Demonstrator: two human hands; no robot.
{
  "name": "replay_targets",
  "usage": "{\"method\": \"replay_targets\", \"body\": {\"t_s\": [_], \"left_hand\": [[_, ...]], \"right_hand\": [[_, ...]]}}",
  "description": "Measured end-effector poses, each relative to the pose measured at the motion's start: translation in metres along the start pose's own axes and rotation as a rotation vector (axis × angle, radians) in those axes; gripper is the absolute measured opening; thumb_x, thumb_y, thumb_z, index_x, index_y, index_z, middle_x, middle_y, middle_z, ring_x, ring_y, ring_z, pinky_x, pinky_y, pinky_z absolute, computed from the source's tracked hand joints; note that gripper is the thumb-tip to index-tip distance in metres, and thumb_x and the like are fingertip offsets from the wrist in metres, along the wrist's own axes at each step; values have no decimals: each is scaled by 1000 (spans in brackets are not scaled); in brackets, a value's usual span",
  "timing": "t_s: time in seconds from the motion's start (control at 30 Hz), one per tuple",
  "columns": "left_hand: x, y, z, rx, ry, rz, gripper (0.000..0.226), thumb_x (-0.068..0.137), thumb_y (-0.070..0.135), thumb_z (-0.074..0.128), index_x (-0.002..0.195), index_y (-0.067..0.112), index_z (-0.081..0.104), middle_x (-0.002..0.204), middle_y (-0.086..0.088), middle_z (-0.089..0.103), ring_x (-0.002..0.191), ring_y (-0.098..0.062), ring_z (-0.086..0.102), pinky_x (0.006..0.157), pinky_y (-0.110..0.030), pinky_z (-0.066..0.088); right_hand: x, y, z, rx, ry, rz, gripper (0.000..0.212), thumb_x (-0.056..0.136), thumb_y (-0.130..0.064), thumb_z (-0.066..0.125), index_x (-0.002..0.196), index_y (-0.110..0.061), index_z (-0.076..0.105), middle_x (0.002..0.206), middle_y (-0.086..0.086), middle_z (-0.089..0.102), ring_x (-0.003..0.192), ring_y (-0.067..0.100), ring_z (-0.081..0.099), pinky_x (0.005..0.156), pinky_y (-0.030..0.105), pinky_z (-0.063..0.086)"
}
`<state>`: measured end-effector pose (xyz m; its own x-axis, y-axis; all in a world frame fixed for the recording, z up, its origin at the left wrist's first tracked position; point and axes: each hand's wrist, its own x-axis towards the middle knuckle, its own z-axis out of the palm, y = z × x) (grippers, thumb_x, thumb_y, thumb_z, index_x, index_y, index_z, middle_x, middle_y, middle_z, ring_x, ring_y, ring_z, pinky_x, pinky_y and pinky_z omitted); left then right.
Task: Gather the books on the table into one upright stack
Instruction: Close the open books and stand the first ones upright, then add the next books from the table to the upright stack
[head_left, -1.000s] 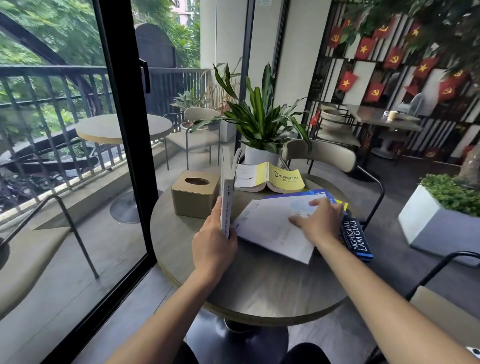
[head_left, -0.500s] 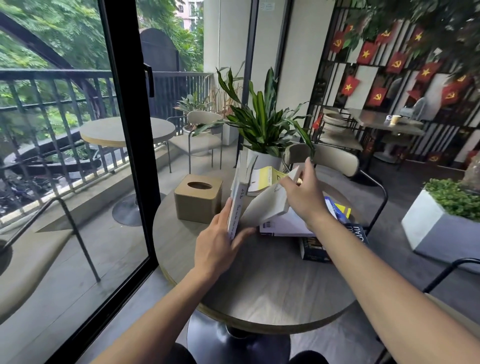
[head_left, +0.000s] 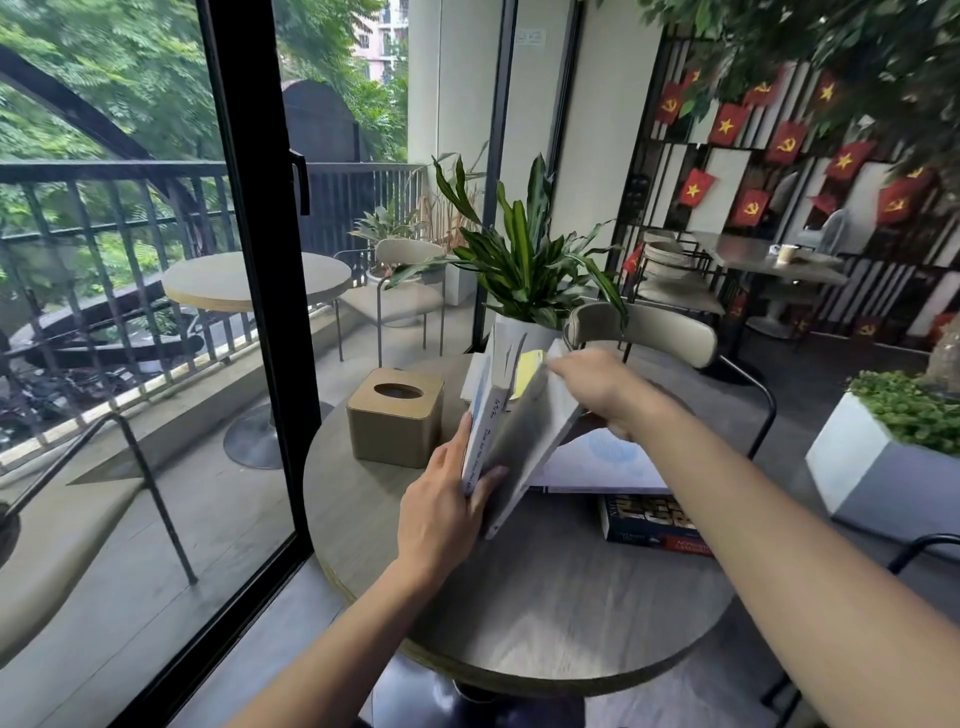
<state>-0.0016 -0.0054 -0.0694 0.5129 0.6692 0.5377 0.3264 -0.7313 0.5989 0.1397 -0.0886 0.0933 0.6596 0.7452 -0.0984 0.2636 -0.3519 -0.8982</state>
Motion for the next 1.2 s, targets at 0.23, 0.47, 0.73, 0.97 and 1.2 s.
{"method": "replay_targets", "body": {"t_s": [0.23,0.47,0.73,0.97,1.2], "left_hand": [[1,9,-8,29,-151,-23,122,60,93,46,160,35,8,154,4,43,122,-22,59,95,-36,48],[15,18,6,-69,-63,-118,85,75,46,66,150,28,30,123,7,66,102,-25,65,73,-34,50],[16,25,22,-84,14,-140,69,80,30,64,144,23,42,106,-2,72,92,-33,65,65,-35,44],[13,26,21,-97,12,-164,73,80,28,66,147,24,39,101,-4,72,89,-35,66,65,-37,47],[12,30,16,-112,-17,-173,74,81,30,63,149,27,35,102,-4,73,90,-36,66,67,-39,49]], "right_hand": [[-13,4,25,121,-217,-187,88,82,-74,46,154,-34,14,147,-18,31,122,5,46,81,29,56],[-3,6,51,-331,50,-495,79,79,-46,71,147,-27,35,144,5,48,129,23,47,103,37,43],[-7,15,59,-430,275,-608,68,80,-29,67,143,-27,43,137,4,56,120,24,53,93,31,45],[-4,18,64,-412,311,-630,67,77,-29,67,141,-24,46,133,4,60,115,26,56,92,35,47],[-4,23,65,-389,349,-619,59,79,-32,66,135,-29,49,118,4,66,101,26,60,78,29,43]]}}
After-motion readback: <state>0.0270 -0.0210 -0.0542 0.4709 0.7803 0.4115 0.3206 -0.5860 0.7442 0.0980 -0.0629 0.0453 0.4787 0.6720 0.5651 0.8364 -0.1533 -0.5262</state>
